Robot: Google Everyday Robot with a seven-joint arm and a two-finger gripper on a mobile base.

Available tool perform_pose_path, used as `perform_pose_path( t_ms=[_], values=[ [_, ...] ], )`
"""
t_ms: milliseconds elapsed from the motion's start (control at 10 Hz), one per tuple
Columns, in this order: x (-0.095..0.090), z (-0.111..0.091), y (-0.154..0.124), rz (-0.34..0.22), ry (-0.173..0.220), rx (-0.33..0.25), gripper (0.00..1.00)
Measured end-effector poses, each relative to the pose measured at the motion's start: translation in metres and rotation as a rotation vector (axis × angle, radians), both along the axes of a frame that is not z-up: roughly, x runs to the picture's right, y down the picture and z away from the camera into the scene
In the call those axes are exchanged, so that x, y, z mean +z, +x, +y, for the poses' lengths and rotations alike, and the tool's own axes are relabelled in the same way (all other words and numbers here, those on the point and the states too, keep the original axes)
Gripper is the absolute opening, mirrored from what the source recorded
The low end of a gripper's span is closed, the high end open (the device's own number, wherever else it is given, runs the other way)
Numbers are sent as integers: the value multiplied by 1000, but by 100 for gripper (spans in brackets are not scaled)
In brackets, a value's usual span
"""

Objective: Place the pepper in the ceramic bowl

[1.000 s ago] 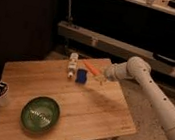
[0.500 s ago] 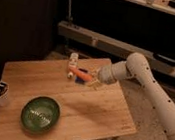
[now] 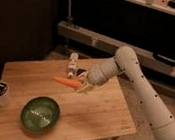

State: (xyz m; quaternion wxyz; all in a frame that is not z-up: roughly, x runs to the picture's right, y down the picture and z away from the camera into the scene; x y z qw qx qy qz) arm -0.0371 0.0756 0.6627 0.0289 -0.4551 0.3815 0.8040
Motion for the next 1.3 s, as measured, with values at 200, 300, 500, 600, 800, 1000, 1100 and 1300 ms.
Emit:
perform_pose_path(
  t_ms=[200,300,500,600,800,1000,1100,1300],
  values=[
    [-11,9,-18,-35,-16,-66,14],
    [-16,13,-27,-47,-21,-96,16],
    [-27,24,-49,-66,-38,-167,35],
    [-31,27,-60,-65,-44,-202,47],
    [-33,26,-66,-45,-37,-238,67],
    [-30,24,-70,-29,-48,-247,80],
    [-25,20,-69,-17,-68,-234,80],
    [-19,16,-67,-19,-108,-215,80]
  ],
)
